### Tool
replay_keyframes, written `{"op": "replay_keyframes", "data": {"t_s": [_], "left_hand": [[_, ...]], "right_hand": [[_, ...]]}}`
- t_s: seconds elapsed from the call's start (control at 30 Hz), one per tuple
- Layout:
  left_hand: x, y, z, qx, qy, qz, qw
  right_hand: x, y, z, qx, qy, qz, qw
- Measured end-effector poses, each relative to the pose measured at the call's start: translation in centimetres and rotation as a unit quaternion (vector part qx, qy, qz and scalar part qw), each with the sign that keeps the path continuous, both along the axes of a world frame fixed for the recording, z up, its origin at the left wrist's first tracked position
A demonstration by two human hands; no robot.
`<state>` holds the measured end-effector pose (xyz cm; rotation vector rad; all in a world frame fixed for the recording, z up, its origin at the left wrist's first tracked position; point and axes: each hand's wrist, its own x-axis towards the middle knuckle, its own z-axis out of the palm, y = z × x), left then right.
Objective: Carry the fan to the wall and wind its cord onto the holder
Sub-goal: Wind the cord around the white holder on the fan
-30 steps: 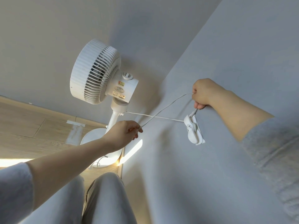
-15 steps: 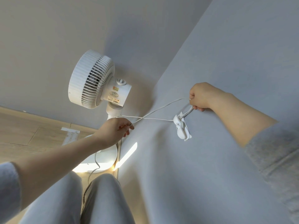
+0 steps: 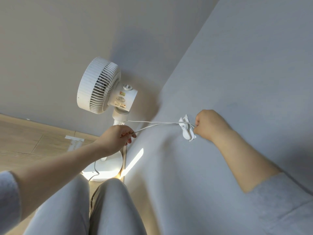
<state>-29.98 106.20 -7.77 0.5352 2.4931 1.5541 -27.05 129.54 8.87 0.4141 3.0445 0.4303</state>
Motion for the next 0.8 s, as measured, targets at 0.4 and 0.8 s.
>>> {"op": "replay_keyframes", "data": {"t_s": [0.4, 0.8], "left_hand": [[1.6, -0.6, 0.0, -0.004, 0.004, -0.002, 1.000], [2.1, -0.3, -0.8, -0.012, -0.012, -0.015, 1.000]], "right_hand": [[4.3, 0.1, -5.1, 0.014, 0.113, 0.023, 0.993], [4.7, 0.0, -7.8, 0.028, 0.088, -0.032, 0.995]]}}
